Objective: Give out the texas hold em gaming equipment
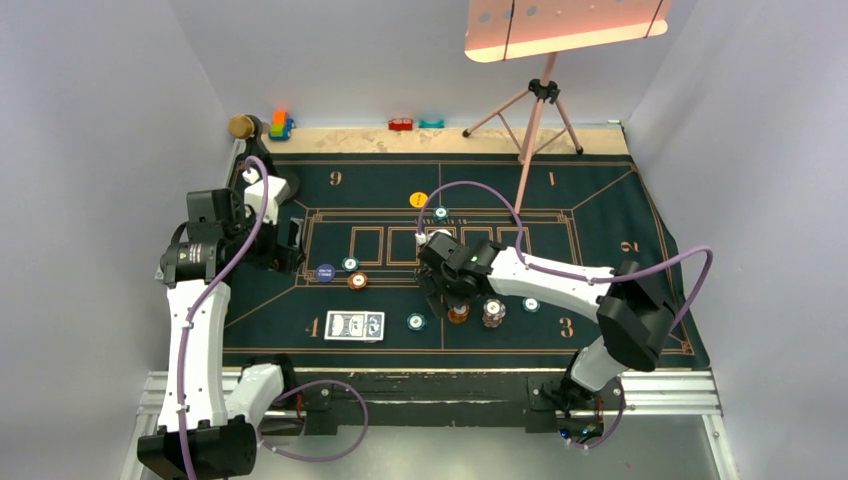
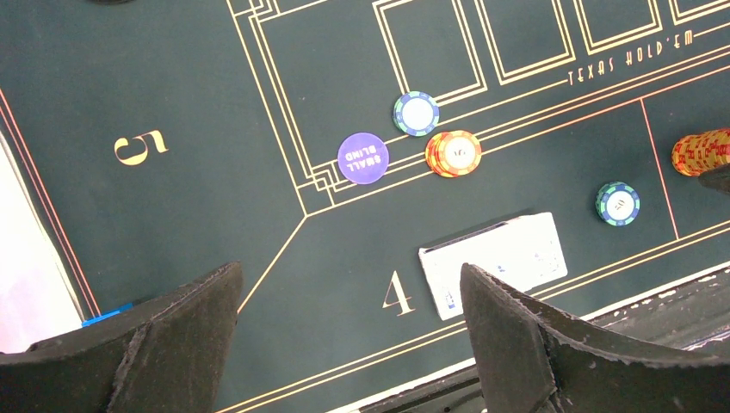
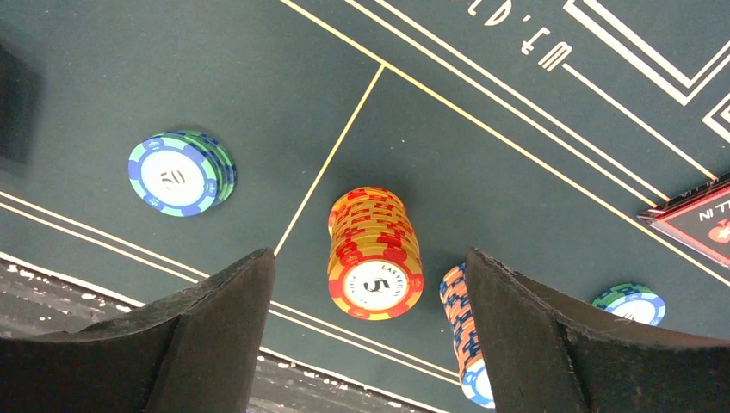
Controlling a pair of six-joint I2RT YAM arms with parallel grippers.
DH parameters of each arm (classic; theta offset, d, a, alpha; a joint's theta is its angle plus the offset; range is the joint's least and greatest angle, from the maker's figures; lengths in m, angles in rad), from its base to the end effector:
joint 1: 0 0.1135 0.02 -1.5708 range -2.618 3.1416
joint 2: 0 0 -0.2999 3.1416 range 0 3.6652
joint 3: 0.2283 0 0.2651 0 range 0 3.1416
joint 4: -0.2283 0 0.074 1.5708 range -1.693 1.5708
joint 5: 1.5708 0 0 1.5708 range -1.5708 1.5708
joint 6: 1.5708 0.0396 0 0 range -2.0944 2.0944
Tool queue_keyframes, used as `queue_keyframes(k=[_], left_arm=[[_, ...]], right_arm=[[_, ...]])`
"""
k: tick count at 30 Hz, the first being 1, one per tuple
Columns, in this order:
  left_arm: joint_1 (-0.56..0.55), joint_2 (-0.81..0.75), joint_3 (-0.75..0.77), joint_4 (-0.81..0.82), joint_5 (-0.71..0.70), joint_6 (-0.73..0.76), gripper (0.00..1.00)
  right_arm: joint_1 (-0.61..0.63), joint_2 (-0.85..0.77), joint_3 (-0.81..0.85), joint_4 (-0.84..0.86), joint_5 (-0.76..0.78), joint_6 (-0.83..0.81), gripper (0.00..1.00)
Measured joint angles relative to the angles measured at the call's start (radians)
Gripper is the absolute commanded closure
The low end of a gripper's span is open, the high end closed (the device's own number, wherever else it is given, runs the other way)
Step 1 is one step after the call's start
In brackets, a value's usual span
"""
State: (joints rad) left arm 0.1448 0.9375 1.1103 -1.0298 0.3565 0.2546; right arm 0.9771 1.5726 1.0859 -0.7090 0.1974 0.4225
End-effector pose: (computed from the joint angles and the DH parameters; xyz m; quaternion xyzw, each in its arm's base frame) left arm 0.1596 0.0093 0.3748 0.1125 0.9173 -0.0946 0.3700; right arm 0.1844 0.2594 0.2407 -0.2500 0.9454 0.0454 0.2043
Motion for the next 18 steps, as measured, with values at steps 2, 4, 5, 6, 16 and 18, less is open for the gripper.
queue_keyframes(k=[2,4,5,6,16,18], left_arm=[[0.0,0.0,0.0,0.0,0.0,0.0,0.0],[0.0,0.0,0.0,0.0,0.0,0.0,0.0],[0.0,0.0,0.0,0.0,0.0,0.0,0.0],[0.0,0.0,0.0,0.0,0.0,0.0,0.0],[0.0,0.0,0.0,0.0,-0.001,0.0,0.0],[0.0,0.0,0.0,0.0,-0.001,0.0,0.0]], right_arm=[[-0.005,0.0,-0.01,0.01,-0.004,0.001,0.2],[-0.009,0.003,-0.016,0.016,-0.006,0.002,0.23],[-0.01,0.006,-0.017,0.019,-0.006,0.002,0.24],[-0.01,0.01,-0.019,0.024,-0.006,0.001,0.26],[-0.016,0.039,-0.033,0.04,-0.01,0.0,0.35],[-0.016,0.044,-0.04,0.046,-0.012,0.0,0.36]])
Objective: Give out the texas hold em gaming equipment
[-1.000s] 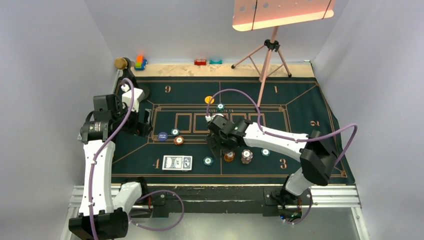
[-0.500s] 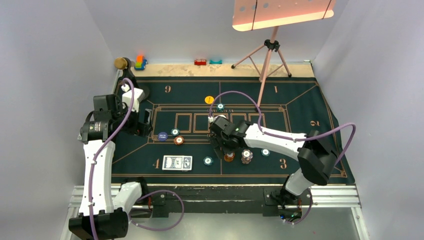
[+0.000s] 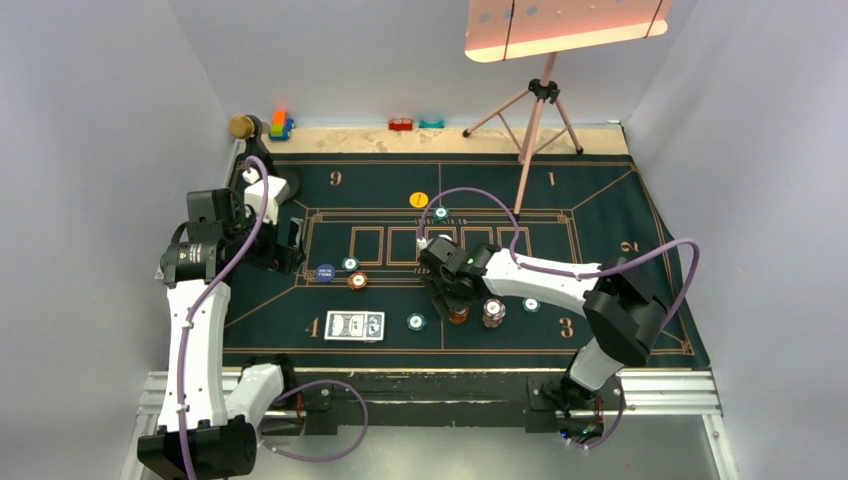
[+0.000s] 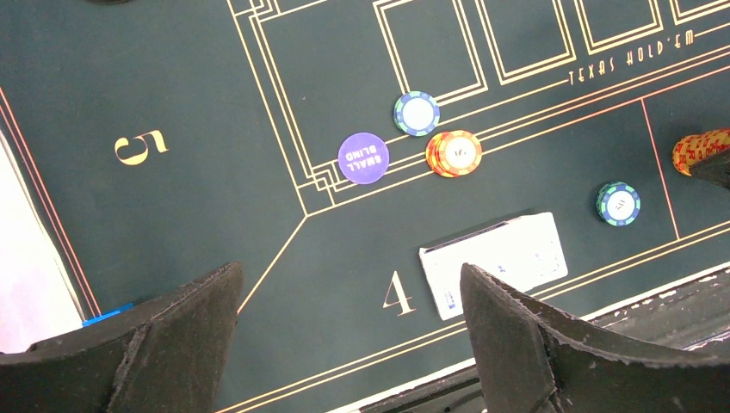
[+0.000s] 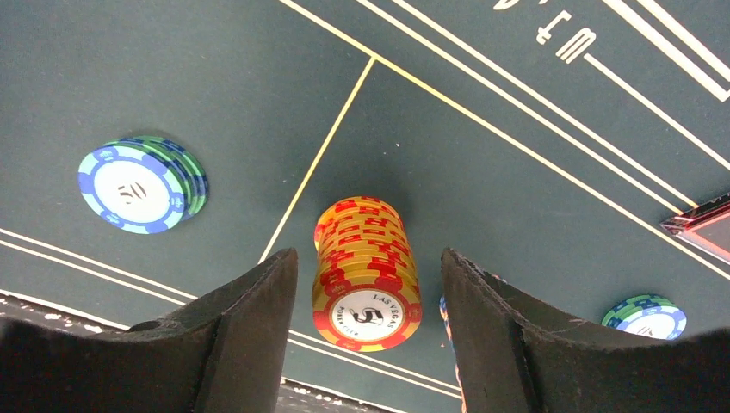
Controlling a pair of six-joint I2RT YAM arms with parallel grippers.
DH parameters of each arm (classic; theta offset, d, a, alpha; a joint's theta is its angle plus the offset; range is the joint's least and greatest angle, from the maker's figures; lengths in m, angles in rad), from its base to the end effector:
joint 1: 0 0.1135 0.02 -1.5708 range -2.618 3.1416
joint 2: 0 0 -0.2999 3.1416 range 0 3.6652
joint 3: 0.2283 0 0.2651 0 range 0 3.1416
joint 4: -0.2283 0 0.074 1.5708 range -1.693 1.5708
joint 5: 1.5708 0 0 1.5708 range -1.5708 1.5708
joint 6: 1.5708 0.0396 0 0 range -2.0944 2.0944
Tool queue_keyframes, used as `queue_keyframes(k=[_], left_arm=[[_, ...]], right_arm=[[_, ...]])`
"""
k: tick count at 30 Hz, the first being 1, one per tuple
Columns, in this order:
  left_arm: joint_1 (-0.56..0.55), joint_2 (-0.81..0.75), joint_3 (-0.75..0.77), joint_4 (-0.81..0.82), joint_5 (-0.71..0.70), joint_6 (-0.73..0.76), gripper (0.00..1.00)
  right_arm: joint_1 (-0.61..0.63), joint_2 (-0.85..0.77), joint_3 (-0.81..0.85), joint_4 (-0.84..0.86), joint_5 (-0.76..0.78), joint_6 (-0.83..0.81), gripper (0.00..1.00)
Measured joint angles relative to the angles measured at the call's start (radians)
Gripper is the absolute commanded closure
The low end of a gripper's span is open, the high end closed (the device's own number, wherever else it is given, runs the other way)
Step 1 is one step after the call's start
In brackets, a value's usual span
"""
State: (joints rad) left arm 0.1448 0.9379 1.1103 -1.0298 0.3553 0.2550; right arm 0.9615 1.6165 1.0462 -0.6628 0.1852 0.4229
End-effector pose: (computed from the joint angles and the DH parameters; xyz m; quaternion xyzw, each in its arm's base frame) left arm 0.1598 0.0094 0.3747 0.1124 0.9175 -0.0941 0.3697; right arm 0.1896 0.2589 0.2176 -0.2462 0.9503 0.0366 0.1870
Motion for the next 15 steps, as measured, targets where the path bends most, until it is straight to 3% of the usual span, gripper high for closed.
queue_keyframes(k=[15], left_arm=[[0.0,0.001,0.0,0.0,0.0,0.0,0.0]], right_arm=[[-0.007,0.0,-0.02,0.006,-0.018,-0.001,0.64]])
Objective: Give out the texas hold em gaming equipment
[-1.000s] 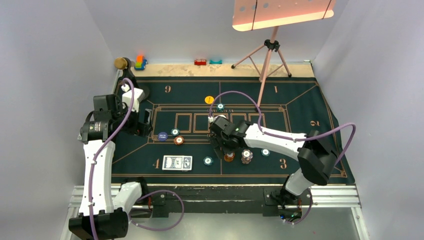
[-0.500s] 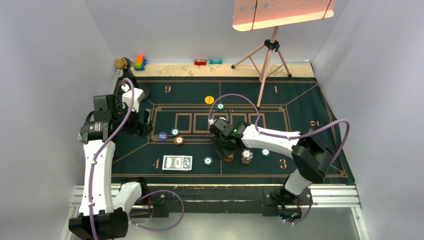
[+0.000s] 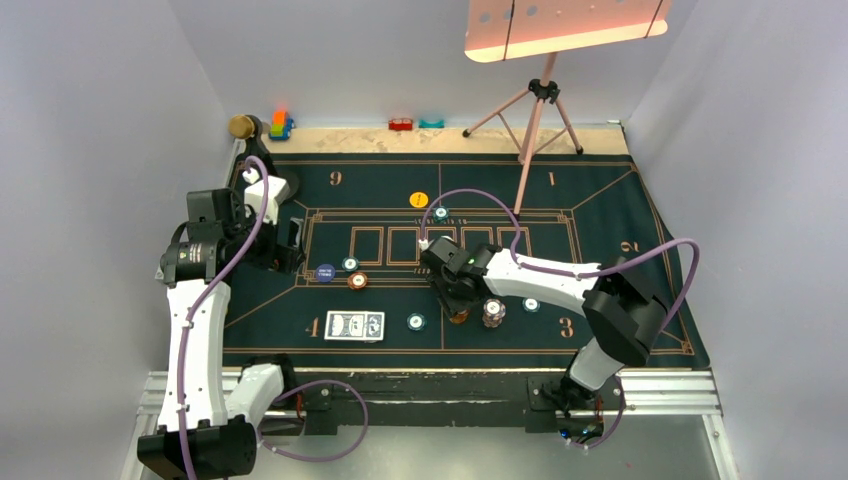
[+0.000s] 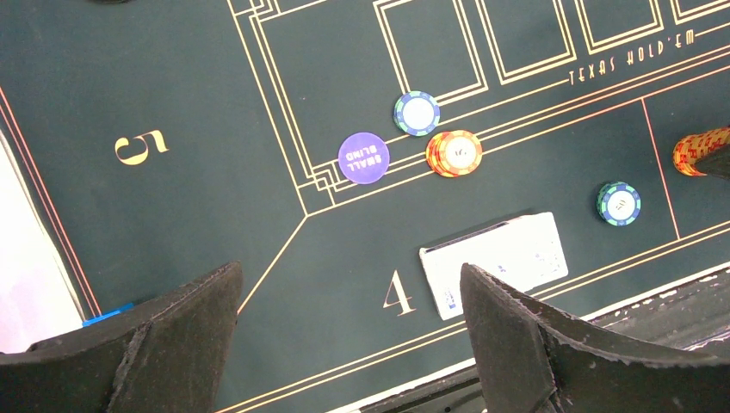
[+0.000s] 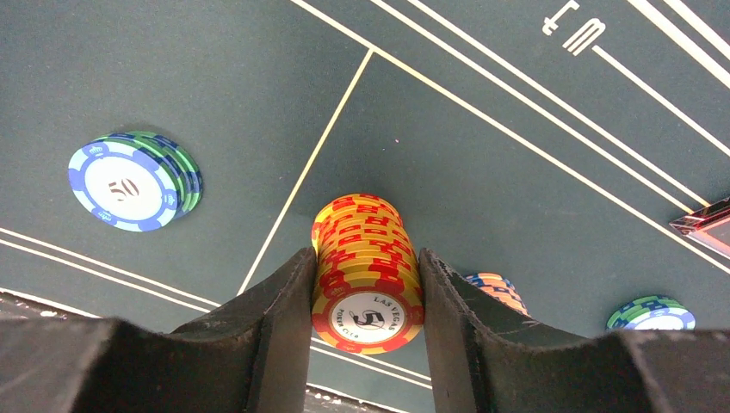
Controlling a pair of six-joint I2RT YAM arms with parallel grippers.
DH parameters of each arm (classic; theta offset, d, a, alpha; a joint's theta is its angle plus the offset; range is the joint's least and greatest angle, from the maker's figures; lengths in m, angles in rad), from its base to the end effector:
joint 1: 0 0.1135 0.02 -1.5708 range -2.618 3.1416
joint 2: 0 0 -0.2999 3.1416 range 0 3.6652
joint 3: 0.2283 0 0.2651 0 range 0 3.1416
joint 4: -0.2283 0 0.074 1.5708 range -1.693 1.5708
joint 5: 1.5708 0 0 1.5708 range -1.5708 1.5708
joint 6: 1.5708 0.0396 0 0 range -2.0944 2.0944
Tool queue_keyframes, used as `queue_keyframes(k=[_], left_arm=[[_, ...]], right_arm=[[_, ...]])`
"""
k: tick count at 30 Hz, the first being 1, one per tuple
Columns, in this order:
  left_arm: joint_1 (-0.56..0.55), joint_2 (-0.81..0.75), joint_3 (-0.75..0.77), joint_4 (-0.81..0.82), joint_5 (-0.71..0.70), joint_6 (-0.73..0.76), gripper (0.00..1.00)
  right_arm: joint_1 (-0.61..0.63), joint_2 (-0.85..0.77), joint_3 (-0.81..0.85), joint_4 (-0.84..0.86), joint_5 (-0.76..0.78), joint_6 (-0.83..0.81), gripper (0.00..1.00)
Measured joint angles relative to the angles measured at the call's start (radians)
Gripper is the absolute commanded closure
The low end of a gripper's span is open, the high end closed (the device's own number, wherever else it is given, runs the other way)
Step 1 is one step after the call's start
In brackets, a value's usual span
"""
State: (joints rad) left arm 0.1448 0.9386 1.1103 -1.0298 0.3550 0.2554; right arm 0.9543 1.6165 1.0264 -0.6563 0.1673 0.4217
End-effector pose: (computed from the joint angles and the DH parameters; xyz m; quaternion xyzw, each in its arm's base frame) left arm 0.1599 0.0094 0.3746 0.1125 0.9176 -0.0939 0.3694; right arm 0.1891 0.2554 0.2121 -0.2458 0.9523 0.0385 0.1767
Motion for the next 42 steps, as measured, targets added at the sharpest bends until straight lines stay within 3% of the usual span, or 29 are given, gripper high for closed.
queue_keyframes(k=[6,14,23,30,37,42], left_arm=[[0.0,0.0,0.0,0.0,0.0,0.0,0.0],[0.0,0.0,0.0,0.0,0.0,0.001,0.0],[0.0,0.0,0.0,0.0,-0.007,0.016,0.0],[0.0,0.002,0.0,0.0,-0.008,0.017,0.0],[0.0,0.002,0.0,0.0,-0.009,0.017,0.0],[0.0,0.002,-0.002,0.001,-0.011,0.018,0.0]], right_arm=[[-0.001,0.0,0.002,-0.005,-0.001,0.0,0.72],[-0.016,-0.034,0.063,-0.062,-0.001,-0.013,0.75],[-0.159,-0.038,0.201,-0.085,-0.003,-0.065,0.78],[-0.343,0.206,0.488,-0.067,0.006,-0.103,0.8],[-0.425,0.471,0.734,-0.062,0.025,-0.11,0.8],[-0.461,0.575,0.814,-0.064,0.029,-0.113,0.8]])
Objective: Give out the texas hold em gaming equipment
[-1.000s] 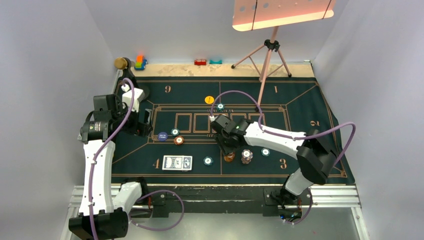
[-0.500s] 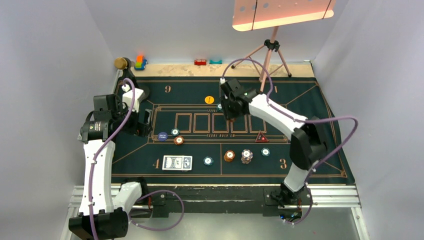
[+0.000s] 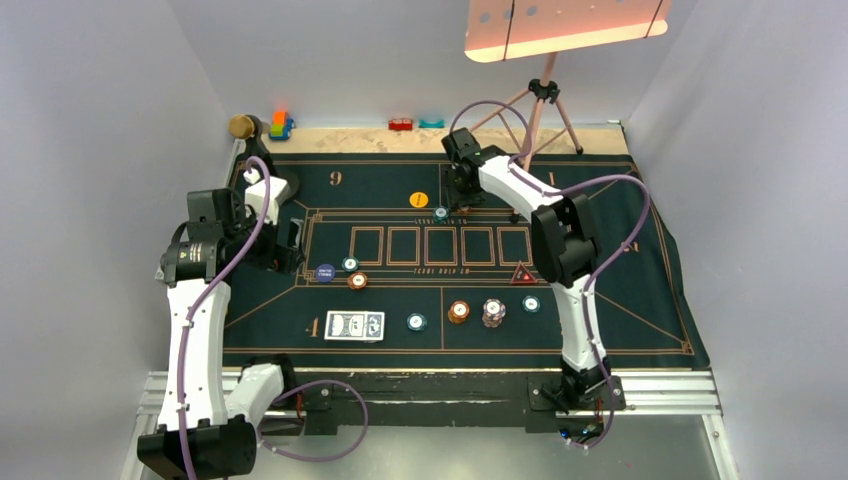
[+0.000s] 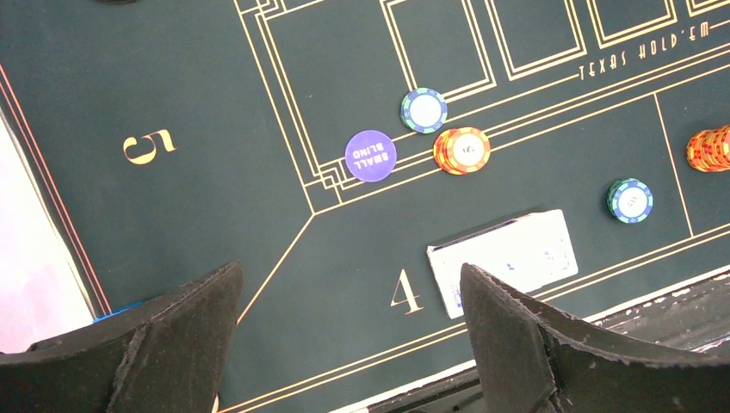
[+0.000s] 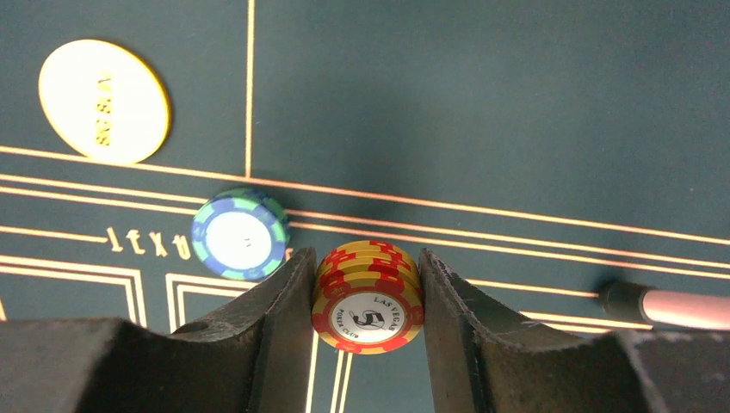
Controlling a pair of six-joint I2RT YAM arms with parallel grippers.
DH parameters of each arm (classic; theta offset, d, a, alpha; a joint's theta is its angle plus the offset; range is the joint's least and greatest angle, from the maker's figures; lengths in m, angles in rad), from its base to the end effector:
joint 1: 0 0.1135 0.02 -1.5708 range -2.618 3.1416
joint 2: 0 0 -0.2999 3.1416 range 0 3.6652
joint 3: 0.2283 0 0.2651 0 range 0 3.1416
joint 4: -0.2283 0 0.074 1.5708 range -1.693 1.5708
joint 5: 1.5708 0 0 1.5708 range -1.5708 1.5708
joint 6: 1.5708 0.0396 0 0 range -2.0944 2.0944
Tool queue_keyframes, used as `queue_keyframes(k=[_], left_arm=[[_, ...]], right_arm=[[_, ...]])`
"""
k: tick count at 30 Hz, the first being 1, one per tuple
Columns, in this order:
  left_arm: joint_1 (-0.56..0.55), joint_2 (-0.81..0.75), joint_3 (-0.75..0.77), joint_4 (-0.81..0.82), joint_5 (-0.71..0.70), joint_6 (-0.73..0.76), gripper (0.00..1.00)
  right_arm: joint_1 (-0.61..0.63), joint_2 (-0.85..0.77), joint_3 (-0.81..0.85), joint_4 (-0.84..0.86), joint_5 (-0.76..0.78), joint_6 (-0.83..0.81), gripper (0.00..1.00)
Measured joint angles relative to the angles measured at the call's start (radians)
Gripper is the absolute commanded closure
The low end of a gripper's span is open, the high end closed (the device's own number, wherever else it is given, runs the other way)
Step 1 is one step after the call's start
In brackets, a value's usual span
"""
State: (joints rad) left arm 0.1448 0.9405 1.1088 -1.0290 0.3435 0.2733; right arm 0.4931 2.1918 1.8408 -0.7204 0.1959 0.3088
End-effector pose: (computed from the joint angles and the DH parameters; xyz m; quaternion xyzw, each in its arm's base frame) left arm 0.1606 0.0099 0.3738 0.1186 0.9181 -0.0857 0.3683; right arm 0.4543 0.2354 0.2259 -0.0647 0.9625 0.0087 0.2634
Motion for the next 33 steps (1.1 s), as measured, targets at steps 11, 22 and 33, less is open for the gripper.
queue_keyframes(k=[11,22,33], left_arm=[[0.0,-0.001,0.0,0.0,-0.003,0.0,0.0],[0.0,-0.011,-0.01,-0.001,-0.002,0.0,0.0],[0.0,-0.021,-0.011,-0.001,-0.002,0.0,0.0]], right_arm=[[-0.029,0.055,0.042,-0.009,-0.004,-0.014,0.78],[-0.029,0.099,0.042,0.003,-0.013,-0.014,0.62],[-0.029,0.1,0.055,-0.008,-0.021,-0.015,0.19]])
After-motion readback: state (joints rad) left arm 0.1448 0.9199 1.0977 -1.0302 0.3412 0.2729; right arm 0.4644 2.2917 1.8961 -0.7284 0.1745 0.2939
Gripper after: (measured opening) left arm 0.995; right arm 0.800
